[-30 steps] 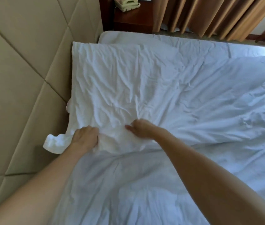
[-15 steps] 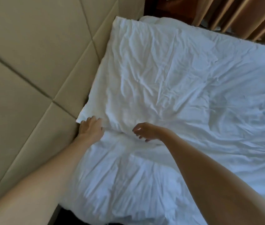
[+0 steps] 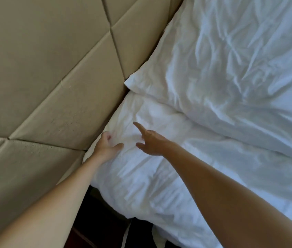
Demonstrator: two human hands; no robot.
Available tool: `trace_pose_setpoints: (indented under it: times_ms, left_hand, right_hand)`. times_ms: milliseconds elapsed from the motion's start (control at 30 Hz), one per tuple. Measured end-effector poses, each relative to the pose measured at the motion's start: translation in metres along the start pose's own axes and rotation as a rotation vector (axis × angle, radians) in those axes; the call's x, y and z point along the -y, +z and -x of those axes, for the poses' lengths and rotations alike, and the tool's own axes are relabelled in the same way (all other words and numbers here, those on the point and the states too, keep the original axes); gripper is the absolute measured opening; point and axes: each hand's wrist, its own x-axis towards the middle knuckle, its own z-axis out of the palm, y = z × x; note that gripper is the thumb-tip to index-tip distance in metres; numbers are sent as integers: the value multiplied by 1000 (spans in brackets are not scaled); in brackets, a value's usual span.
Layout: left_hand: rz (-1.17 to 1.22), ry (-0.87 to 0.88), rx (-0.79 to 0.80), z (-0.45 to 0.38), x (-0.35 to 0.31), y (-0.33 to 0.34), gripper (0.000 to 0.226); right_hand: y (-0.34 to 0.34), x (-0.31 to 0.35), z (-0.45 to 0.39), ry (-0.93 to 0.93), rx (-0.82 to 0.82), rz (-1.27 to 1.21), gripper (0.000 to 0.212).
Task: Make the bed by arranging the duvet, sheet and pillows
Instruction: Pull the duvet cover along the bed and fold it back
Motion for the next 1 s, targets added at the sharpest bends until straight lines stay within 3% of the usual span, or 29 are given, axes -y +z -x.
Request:
trace_pose_setpoints:
  times_ms: [133,167,300,400,500,633,700,767,833,900,1000]
  left_hand:
    - [-309,-112,-18,-10,28,7,111]
    - [-368,-114,-27,-10,35,8,108]
    - [-572,250,-152,20,42,15,62]
    - [-484,534,-112,66,36,29,47]
    - [-441,647,-52,97,39,50,42]
    - [-189,425,-73,99,57,42,76]
    - [12,229,58,95,71,32,97]
    - [-10,113,193,96,76,28,109]
    - [-269,126,202,106,71,29,83]
    - [-399,163,63,127,55,26,51]
    - [-153,108,-114,172,21,11,37]
  right_hand:
    - [43,3,-11,-47,-4,85,99]
    - [51,3,-11,-62,-7,93,100]
    - [57,15,-9,50,-8,-153,95]
    - [48,34,-7,221,-104,-384,104]
    - [39,35,4,263,-223,-361,92]
    - [16,25,21,215,-278,-509,68]
    - [3,23,29,167,-291,-562,61]
    - [-4,24,40,106,-317,-581,56]
    - [-4,29,52,78,-383,-638,53]
    - [-5,35,68,113,-396,-767,59]
    - [-1,43,108,85,-231,-774,78]
